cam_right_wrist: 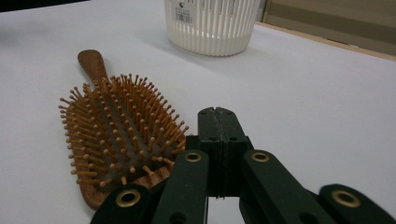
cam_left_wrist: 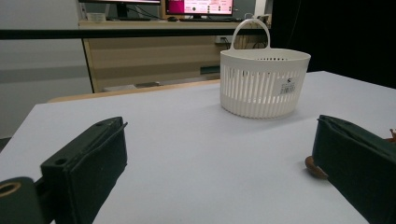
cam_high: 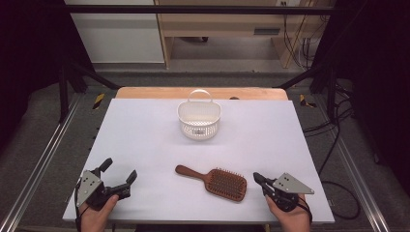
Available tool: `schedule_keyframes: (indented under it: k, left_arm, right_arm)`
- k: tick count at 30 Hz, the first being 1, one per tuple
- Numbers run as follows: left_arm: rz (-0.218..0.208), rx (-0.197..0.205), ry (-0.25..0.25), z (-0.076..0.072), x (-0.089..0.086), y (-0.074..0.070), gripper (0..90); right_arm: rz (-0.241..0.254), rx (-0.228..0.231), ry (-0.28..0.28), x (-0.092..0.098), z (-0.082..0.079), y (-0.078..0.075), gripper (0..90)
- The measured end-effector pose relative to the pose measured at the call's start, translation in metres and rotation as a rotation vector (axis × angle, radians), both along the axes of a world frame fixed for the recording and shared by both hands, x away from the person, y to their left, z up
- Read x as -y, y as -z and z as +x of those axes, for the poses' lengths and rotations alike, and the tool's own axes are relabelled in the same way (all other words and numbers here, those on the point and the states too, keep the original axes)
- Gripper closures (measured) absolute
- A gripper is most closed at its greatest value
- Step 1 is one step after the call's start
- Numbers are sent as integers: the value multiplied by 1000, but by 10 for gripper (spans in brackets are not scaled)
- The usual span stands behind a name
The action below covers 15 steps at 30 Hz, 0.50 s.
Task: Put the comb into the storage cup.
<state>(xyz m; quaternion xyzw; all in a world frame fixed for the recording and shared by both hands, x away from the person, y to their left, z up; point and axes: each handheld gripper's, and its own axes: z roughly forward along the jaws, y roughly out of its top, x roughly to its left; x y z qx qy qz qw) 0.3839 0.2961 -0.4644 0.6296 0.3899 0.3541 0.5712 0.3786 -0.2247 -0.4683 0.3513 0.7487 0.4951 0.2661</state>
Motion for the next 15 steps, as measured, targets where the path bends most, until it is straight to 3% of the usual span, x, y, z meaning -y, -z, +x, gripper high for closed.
schedule_keyframes:
  k: [15]
  left_arm:
    - [10, 4, -9, -1, 1, 0, 33]
  right_arm:
    - [-38, -34, -33, -7, -8, 4, 900]
